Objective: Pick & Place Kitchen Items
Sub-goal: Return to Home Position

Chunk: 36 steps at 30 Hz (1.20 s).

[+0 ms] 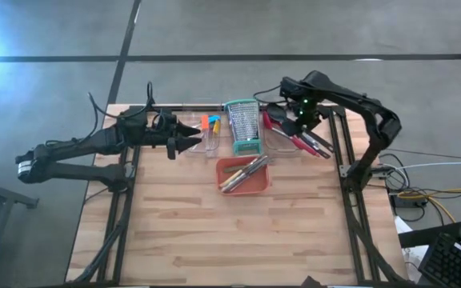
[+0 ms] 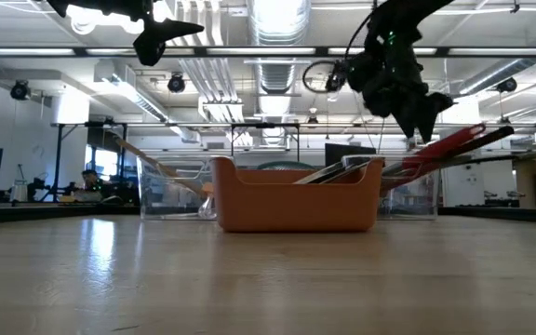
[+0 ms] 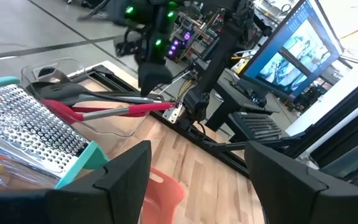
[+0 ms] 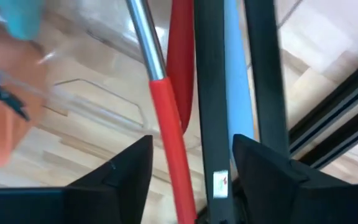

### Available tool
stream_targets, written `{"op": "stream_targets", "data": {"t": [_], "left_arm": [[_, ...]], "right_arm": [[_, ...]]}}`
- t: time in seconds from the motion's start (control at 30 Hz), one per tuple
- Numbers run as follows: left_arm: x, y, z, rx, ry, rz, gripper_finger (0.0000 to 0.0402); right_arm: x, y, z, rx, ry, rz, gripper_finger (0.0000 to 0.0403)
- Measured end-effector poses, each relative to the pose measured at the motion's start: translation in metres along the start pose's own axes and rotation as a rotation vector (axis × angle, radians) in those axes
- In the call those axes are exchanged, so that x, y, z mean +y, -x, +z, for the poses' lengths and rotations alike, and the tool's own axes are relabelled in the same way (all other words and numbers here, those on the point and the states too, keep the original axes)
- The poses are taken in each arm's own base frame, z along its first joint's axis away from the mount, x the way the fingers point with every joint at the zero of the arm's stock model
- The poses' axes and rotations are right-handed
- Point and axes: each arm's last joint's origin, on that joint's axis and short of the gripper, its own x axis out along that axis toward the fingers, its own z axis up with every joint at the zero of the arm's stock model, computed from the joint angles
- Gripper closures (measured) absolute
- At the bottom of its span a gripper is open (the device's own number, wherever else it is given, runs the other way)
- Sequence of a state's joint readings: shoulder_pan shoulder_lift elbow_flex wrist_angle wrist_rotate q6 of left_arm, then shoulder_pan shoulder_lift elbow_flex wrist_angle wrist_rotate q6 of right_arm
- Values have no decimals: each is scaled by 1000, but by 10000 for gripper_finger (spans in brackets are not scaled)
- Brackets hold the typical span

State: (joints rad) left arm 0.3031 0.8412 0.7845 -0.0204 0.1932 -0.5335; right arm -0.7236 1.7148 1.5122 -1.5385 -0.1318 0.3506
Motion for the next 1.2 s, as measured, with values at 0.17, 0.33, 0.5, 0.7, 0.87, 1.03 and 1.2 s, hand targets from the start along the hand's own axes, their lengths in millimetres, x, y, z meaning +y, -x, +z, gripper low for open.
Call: {"op": "stream_targets", "data": {"t": [0.17, 0.33, 0.5, 0.7, 0.87, 1.03, 1.2], "left_arm": [[0, 0, -1, 4, 1, 2, 138], [0, 0, -1, 4, 2, 3, 138], [0, 0, -1, 4, 2, 3, 138], [1, 0, -1, 5, 3, 4, 138], [1, 0, -1, 5, 3, 3, 138], [1, 0, -1, 5, 3, 4, 138], [1, 0, -1, 5, 3, 4, 138]], "right_arm": [[1, 29, -29, -138, -17, 52, 171], [15, 66, -71, -456, 16, 202, 177], [41, 94, -119, -893, 124, 409, 203], [59, 87, -167, -1142, 454, 654, 265], [38, 56, -200, -1143, 587, 707, 346], [3, 12, -216, -1139, 616, 723, 390], [-18, -31, -220, -1184, 789, 749, 391]]}}
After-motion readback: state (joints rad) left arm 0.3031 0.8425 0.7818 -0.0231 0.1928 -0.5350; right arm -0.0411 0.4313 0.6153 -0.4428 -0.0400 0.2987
